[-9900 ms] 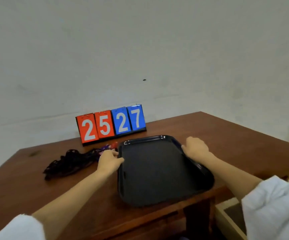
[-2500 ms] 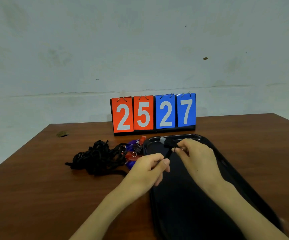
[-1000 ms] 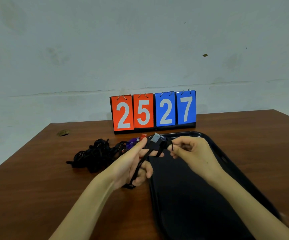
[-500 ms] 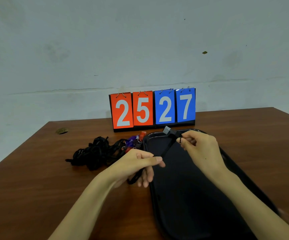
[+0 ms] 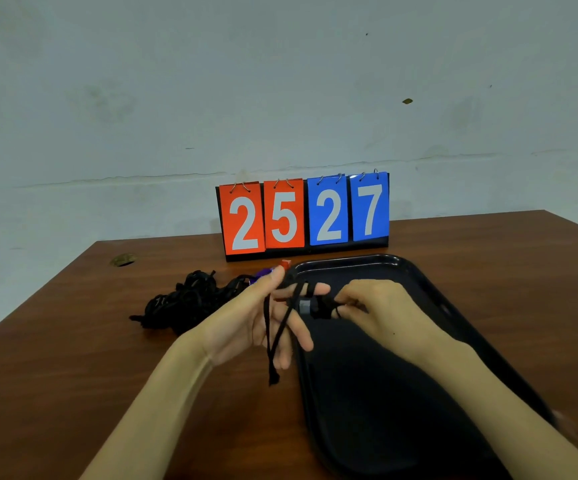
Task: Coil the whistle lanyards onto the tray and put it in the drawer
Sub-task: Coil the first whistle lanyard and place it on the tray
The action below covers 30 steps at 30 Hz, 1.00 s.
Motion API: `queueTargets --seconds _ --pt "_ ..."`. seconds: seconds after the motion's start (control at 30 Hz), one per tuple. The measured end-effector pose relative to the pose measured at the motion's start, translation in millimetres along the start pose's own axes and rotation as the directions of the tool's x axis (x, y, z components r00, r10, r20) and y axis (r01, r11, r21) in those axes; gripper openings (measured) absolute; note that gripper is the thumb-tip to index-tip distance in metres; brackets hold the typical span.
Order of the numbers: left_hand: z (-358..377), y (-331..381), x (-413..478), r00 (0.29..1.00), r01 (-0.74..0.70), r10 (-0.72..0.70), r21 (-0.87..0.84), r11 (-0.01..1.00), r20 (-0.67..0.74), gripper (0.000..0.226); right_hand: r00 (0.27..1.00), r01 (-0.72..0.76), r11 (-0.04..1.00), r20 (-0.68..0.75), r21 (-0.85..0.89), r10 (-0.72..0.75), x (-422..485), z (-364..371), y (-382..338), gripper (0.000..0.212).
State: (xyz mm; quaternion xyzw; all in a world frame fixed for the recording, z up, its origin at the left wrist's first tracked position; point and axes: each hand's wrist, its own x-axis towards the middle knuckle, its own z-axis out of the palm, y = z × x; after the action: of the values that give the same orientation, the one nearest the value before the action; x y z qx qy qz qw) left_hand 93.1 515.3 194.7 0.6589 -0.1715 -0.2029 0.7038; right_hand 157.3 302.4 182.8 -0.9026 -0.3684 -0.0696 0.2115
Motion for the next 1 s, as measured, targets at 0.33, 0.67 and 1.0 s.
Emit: queueTargets --seconds 0.33,0.67,1.0 --pt "-1 -8 12 0.939 -0.062 0.067 0.027 0.998 -0.336 0.071 0.992 0.058 0.998 0.111 0.036 -0.062 0 7 -5 0.008" --pt "-3 -5 6 0.833 0.190 -0.106 0.102 0.977 -0.544 0.023 0.970 -0.217 0.973 -0.131 -0.078 0.206 1 7 4 0.007" --pt "-18 -6 5 0.811 0.364 -0.181 0.239 0.900 -0.557 0.018 0.785 -0.357 0.925 -0.494 0.132 0.374 2 -16 27 0.008"
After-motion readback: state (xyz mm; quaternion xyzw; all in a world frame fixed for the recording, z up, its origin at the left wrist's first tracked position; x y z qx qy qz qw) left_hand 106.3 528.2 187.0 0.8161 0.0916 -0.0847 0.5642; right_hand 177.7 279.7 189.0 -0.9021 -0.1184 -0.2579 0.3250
